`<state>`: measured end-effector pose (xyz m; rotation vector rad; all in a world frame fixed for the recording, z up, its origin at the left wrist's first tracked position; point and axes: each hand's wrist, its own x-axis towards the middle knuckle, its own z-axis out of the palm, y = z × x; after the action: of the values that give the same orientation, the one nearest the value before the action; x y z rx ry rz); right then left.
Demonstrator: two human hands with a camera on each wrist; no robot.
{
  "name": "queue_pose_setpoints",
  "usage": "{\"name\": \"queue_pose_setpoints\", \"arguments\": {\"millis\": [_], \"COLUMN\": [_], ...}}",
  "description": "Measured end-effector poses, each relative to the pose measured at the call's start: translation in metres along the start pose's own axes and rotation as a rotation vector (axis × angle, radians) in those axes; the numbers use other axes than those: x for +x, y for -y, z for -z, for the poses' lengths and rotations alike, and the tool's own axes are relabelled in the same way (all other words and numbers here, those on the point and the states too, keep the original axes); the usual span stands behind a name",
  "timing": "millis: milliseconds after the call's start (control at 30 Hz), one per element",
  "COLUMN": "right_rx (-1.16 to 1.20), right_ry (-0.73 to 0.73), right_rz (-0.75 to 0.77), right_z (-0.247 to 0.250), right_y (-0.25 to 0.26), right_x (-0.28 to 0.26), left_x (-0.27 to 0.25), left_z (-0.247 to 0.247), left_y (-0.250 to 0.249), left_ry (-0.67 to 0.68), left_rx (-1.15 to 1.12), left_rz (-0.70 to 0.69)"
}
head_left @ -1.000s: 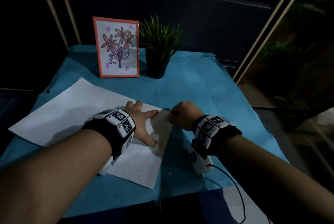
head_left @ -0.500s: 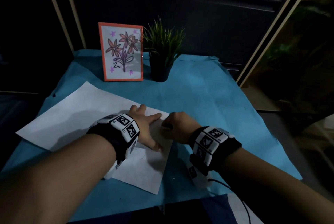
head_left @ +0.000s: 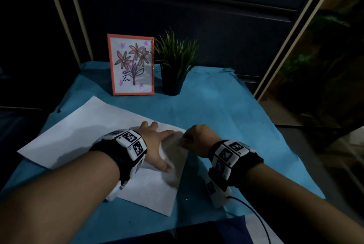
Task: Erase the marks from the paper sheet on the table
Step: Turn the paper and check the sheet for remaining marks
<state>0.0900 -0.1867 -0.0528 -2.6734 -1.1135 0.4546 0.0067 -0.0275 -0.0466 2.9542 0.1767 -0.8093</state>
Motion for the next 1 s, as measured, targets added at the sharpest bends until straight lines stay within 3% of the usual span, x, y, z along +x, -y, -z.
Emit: {"name": "queue_pose_setpoints", "arguments": {"millis": [100,267,400,467,633,833,1000], "right_rx": [0.014,-0.062,-0.042,0.019,-0.041,0.036,0.079], "right_ry": [-0.032,0.053,-0.041,-0.051,0.104,-0.041,-0.024], "right_rz": [-0.013,0.078,0.016,0.056,0.078,-0.068,-0.007], "right_z": [-0.001,-0.009,0.003,0.004,-0.011,0.000,-0.006], "right_y": [-0.001,0.005,-0.004,0.001,0.011,-0.012,0.001], "right_x": [0.003,-0.009,-0.005,-0.010,-0.017,0.007,-0.008], "left_x": [-0.005,-0.005,-0.007,-0.005,-0.003,-0.005,-0.007], "left_z": [-0.005,-0.009,-0.004,-0.003,-0.004,-0.004,-0.006], "left_y": [0.009,0.004,0.004,0.003,0.003,0.002,0.003], "left_ry": [0.010,0.040,0.060,0.074,0.091,0.088,0.023], "left_rx": [-0.028,-0.036,-0.014,0.001,-0.006,-0.009,-0.039], "left_rz": [-0.017,0.003,0.008,0.015,0.013,0.019,-0.013]}}
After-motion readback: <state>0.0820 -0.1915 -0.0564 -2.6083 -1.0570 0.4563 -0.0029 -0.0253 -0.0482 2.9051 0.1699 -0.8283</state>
